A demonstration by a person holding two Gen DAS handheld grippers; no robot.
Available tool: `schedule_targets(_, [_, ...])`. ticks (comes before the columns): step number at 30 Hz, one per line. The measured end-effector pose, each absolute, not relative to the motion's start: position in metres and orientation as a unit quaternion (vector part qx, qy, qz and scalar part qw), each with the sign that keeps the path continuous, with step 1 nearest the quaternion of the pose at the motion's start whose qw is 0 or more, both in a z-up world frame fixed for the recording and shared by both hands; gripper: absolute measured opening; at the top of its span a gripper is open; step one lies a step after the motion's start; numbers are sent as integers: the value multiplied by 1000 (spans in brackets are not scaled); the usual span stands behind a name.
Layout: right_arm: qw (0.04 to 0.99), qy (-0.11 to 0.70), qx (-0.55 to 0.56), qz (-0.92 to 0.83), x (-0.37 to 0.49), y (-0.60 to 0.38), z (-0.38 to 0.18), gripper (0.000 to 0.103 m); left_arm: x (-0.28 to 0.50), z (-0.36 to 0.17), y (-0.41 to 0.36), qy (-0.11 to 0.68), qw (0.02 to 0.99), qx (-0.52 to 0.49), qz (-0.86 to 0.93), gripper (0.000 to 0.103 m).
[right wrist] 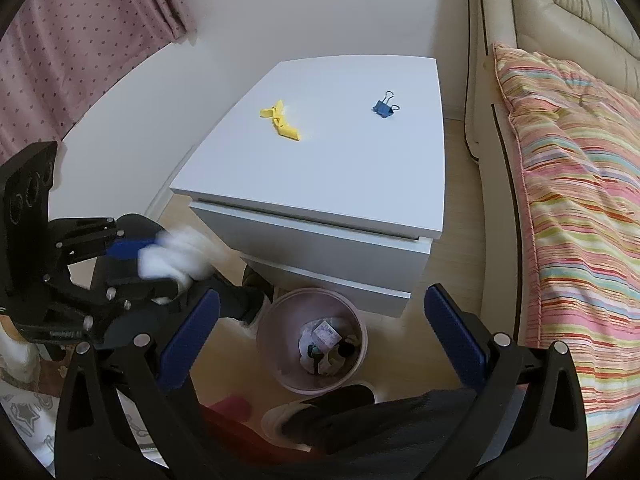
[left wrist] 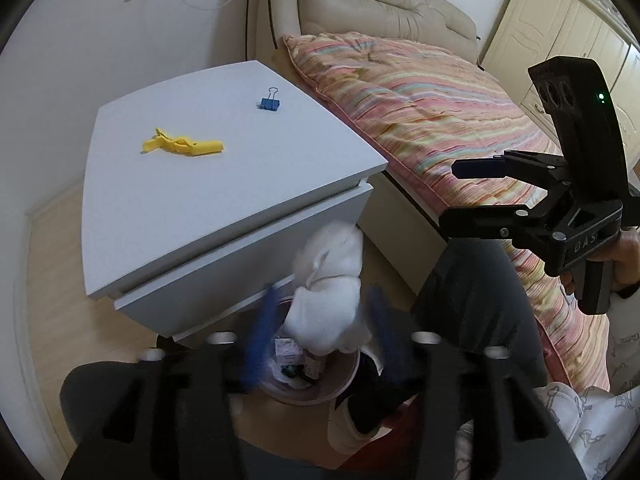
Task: Collect trash
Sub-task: 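Lower the white cloth into the pink bin and open the left gripper, then reach the right gripper to the blue binder clip and close on it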
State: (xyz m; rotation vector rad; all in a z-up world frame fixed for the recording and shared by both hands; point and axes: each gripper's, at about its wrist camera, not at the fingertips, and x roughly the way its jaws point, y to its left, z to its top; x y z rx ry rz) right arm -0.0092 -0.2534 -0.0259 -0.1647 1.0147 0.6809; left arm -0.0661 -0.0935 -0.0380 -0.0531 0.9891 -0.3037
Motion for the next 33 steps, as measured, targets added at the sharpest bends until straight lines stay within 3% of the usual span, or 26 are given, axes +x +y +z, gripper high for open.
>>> schedule_targets(1, [816, 476, -76, 319, -9, -254, -26, 100, -66, -39, -93, 472, 869, -30, -145, 86])
schedule_targets(7, [815, 479, -74, 318, -9, -254, -29, 100, -64, -42, -84, 471, 874, -38, -116, 94])
schedule_targets(33, [810, 482, -87, 323, 6, -236, -24, 100, -51, -33, -53, 451, 887, -61, -74, 95])
